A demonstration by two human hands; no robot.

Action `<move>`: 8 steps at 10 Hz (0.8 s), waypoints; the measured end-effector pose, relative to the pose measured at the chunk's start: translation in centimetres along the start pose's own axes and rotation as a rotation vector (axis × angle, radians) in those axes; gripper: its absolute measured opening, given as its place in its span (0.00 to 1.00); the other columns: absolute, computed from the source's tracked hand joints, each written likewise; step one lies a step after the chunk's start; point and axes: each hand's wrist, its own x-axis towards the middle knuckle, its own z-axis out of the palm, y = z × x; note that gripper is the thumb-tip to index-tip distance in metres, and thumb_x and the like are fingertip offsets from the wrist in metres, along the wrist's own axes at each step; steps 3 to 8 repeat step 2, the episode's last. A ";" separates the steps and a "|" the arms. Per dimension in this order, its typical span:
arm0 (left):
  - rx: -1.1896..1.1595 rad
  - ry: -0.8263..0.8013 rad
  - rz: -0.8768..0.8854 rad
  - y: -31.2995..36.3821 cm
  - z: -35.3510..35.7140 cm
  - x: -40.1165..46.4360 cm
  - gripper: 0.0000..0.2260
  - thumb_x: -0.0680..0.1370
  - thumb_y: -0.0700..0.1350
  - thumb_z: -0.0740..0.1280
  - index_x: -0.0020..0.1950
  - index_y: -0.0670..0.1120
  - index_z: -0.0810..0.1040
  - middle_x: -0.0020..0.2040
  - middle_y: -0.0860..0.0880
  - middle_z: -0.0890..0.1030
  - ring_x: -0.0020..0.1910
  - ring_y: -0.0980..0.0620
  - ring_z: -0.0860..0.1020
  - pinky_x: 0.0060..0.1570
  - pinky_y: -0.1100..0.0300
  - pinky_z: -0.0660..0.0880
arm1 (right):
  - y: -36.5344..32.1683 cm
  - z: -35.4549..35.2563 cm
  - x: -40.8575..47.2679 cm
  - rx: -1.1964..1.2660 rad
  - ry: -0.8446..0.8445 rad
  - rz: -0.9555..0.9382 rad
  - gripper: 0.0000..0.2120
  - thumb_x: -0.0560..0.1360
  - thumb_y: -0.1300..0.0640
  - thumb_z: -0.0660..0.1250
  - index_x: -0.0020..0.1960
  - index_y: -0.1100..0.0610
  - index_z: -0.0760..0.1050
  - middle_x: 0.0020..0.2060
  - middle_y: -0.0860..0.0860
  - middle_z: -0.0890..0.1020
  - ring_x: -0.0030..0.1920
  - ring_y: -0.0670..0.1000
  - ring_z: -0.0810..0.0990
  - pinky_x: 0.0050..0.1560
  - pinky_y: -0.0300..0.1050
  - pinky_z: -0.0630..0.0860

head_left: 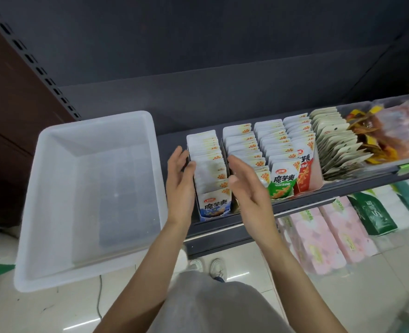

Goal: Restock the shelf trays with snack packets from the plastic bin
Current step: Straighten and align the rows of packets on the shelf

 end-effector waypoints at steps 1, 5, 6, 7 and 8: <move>0.198 0.057 0.154 0.6 -0.4 1.1 0.16 0.80 0.42 0.61 0.67 0.50 0.69 0.53 0.56 0.80 0.50 0.68 0.75 0.47 0.78 0.67 | -0.2 -0.6 0.6 -0.209 0.085 -0.190 0.14 0.79 0.58 0.62 0.63 0.56 0.75 0.56 0.46 0.81 0.57 0.43 0.78 0.58 0.34 0.73; 0.537 0.101 0.261 0.3 -0.8 1.7 0.16 0.79 0.43 0.62 0.67 0.50 0.69 0.45 0.56 0.79 0.44 0.58 0.77 0.45 0.69 0.69 | 0.7 -1.0 1.0 -0.491 0.227 -0.351 0.09 0.78 0.59 0.63 0.55 0.58 0.78 0.46 0.47 0.83 0.45 0.39 0.79 0.46 0.31 0.74; 0.537 0.101 0.261 0.3 -0.8 1.7 0.16 0.79 0.43 0.62 0.67 0.50 0.69 0.45 0.56 0.79 0.44 0.58 0.77 0.45 0.69 0.69 | 0.7 -1.0 1.0 -0.491 0.227 -0.351 0.09 0.78 0.59 0.63 0.55 0.58 0.78 0.46 0.47 0.83 0.45 0.39 0.79 0.46 0.31 0.74; 0.537 0.101 0.261 0.3 -0.8 1.7 0.16 0.79 0.43 0.62 0.67 0.50 0.69 0.45 0.56 0.79 0.44 0.58 0.77 0.45 0.69 0.69 | 0.7 -1.0 1.0 -0.491 0.227 -0.351 0.09 0.78 0.59 0.63 0.55 0.58 0.78 0.46 0.47 0.83 0.45 0.39 0.79 0.46 0.31 0.74; 0.537 0.101 0.261 0.3 -0.8 1.7 0.16 0.79 0.43 0.62 0.67 0.50 0.69 0.45 0.56 0.79 0.44 0.58 0.77 0.45 0.69 0.69 | 0.7 -1.0 1.0 -0.491 0.227 -0.351 0.09 0.78 0.59 0.63 0.55 0.58 0.78 0.46 0.47 0.83 0.45 0.39 0.79 0.46 0.31 0.74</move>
